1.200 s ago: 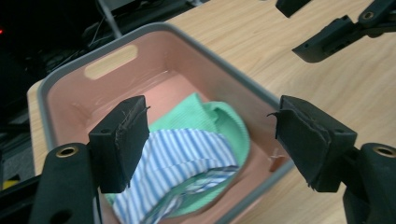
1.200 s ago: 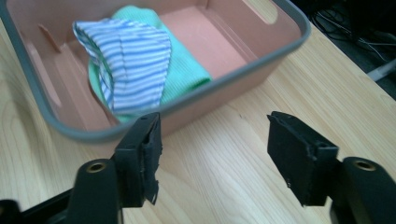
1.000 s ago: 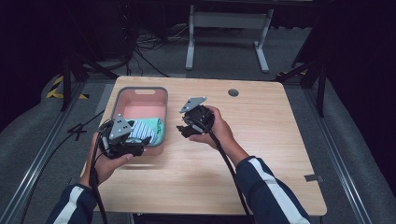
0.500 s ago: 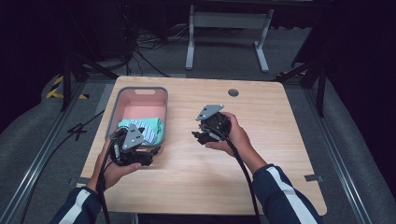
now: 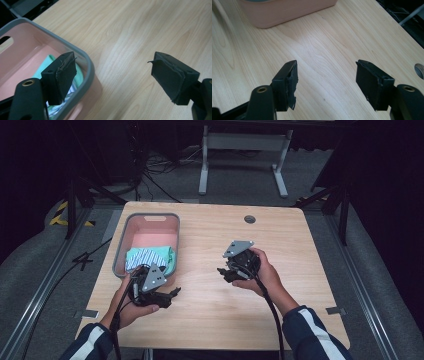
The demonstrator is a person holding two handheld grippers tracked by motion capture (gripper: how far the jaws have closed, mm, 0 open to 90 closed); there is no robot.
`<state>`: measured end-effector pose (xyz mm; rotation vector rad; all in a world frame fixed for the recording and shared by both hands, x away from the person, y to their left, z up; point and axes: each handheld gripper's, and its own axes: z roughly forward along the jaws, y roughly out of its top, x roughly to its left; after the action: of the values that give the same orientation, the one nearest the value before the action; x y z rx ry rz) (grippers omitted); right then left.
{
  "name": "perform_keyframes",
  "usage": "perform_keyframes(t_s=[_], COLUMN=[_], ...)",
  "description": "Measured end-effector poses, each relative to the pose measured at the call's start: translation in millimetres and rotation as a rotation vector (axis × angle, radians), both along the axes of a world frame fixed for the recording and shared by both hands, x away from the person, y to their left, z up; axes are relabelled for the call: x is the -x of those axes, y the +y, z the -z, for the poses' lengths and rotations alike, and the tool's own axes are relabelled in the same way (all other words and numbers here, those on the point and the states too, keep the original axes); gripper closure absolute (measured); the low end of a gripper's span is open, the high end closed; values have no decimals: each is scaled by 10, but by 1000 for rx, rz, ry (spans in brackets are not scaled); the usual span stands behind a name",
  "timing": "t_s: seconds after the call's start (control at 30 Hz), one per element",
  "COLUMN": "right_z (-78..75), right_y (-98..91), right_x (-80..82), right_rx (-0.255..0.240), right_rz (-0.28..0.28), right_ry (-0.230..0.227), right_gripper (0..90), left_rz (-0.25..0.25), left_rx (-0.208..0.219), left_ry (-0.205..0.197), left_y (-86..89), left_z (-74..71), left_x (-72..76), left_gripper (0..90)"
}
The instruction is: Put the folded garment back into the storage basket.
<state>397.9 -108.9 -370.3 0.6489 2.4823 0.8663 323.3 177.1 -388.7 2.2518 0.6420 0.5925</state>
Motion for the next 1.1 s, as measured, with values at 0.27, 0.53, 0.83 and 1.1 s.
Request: perform_keyframes(t_s=[0.27, 0.53, 0.83, 1.1], right_z=[94, 199, 401, 635], right_y=[-205, -450, -831, -1113], right_x=[113, 232, 402, 493], right_rx=[9, 23, 6, -34], right_rz=[26, 61, 94, 107], right_ry=[16, 17, -8, 5], right_gripper=[346, 341, 340, 323], left_rz=[49, 88, 156, 179], left_rx=[-18, -87, -100, -43], left_ry=[27, 42, 106, 155], left_y=[-116, -254, -380, -344], left_z=[146, 314, 552, 687], left_x=[-25, -37, -21, -53], left_gripper=[204, 208, 199, 190])
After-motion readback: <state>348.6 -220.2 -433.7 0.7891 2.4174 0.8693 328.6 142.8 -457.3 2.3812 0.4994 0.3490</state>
